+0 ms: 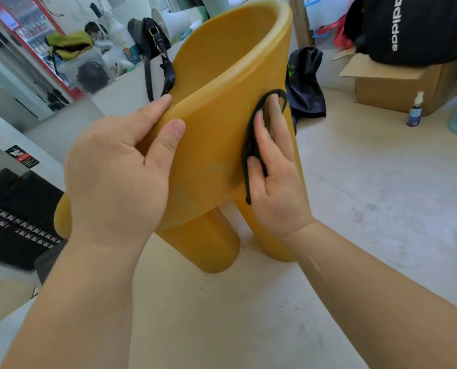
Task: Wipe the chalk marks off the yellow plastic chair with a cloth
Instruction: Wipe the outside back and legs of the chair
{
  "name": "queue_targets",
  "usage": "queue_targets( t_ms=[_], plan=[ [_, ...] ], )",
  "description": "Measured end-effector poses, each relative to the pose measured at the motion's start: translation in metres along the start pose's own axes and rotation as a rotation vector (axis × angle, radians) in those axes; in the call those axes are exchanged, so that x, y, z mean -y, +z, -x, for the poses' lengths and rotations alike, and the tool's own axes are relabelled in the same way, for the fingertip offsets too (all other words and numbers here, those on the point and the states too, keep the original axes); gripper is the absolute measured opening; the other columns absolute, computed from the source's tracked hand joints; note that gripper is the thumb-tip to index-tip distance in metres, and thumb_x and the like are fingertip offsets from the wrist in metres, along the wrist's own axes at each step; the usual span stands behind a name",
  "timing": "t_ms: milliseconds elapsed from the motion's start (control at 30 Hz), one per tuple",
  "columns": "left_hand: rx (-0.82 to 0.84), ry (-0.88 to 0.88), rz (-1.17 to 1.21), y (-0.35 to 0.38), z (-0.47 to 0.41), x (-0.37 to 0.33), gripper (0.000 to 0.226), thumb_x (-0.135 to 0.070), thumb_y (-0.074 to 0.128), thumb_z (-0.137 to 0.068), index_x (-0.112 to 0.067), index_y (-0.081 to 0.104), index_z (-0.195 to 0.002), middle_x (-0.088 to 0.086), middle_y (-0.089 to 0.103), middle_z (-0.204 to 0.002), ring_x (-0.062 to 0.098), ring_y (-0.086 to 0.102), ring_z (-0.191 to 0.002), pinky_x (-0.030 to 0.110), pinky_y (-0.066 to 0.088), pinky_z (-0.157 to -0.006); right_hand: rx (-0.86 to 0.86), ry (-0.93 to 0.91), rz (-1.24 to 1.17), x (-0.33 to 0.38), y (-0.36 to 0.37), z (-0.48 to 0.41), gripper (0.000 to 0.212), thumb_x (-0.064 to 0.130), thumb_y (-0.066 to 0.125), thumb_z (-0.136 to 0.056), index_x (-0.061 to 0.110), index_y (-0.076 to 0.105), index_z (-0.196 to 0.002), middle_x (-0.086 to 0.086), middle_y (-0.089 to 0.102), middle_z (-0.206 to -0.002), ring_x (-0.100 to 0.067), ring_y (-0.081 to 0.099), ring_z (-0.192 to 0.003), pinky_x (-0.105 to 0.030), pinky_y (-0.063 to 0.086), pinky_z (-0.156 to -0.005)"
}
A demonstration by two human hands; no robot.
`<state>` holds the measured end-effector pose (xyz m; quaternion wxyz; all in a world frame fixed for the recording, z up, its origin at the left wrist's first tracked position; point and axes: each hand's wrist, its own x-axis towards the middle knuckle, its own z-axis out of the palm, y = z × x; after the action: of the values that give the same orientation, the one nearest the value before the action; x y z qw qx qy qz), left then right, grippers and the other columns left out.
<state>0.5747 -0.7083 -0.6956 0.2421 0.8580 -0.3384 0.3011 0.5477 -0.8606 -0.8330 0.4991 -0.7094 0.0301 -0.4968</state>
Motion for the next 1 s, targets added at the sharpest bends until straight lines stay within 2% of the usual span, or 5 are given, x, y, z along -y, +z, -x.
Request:
queue_targets(
  t_ms=[233,400,667,800,1000],
  plan=[
    [0.003,0.030,-0.022,0.005,0.006,-0.023,0.045,-0.053,0.042,-0.099,-0.037,0.049,-0.140,-0.006,0.062,-0.111,0.021,0.057,-0.101,0.053,0.050,-0.085,0.086,0.292,-0.237,-0.009,0.018,0.022,0.065,0.038,0.034,-0.109,0.039,-0.011,-0.156,0.020,-0.020,-0.167,0.000,-0.014,-0.154,-0.045,0.001,-0.129],
    [0.044,0.045,-0.042,0.003,0.009,-0.034,0.040,-0.035,0.047,-0.100,-0.033,0.052,-0.140,0.000,0.064,-0.115,0.019,0.055,-0.106,0.048,0.047,-0.092,0.034,0.555,-0.324,0.013,0.021,0.005,0.089,0.074,0.019,-0.087,0.035,-0.019,-0.157,0.019,-0.026,-0.165,0.004,-0.023,-0.150,-0.044,-0.007,-0.128],
    [0.146,0.082,-0.020,0.015,-0.021,-0.071,0.039,-0.032,0.058,-0.097,-0.038,0.055,-0.135,-0.020,0.054,-0.108,-0.009,0.043,-0.096,0.025,0.039,-0.086,-0.181,0.229,-0.248,0.044,-0.011,-0.054,0.098,0.084,0.000,-0.086,0.024,0.002,-0.163,0.012,-0.003,-0.171,-0.008,-0.012,-0.157,-0.043,-0.008,-0.127],
    [0.209,0.073,-0.010,0.019,-0.031,-0.076,0.037,-0.038,0.057,-0.097,-0.045,0.054,-0.133,-0.029,0.053,-0.105,-0.009,0.045,-0.095,0.024,0.040,-0.083,-0.154,0.562,-0.449,-0.016,-0.017,-0.056,0.105,0.093,0.016,-0.081,0.028,0.007,-0.164,0.010,0.005,-0.172,-0.011,0.004,-0.158,-0.050,0.009,-0.128],
    [0.190,0.060,-0.015,0.020,-0.027,-0.084,0.038,-0.031,0.057,-0.097,-0.035,0.056,-0.135,-0.021,0.057,-0.100,-0.002,0.050,-0.091,0.021,0.043,-0.078,-0.122,0.787,-0.535,0.035,0.006,-0.012,0.099,0.076,0.015,-0.074,0.034,-0.011,-0.160,0.028,-0.013,-0.161,0.003,-0.014,-0.152,-0.041,-0.003,-0.128]
  ],
)
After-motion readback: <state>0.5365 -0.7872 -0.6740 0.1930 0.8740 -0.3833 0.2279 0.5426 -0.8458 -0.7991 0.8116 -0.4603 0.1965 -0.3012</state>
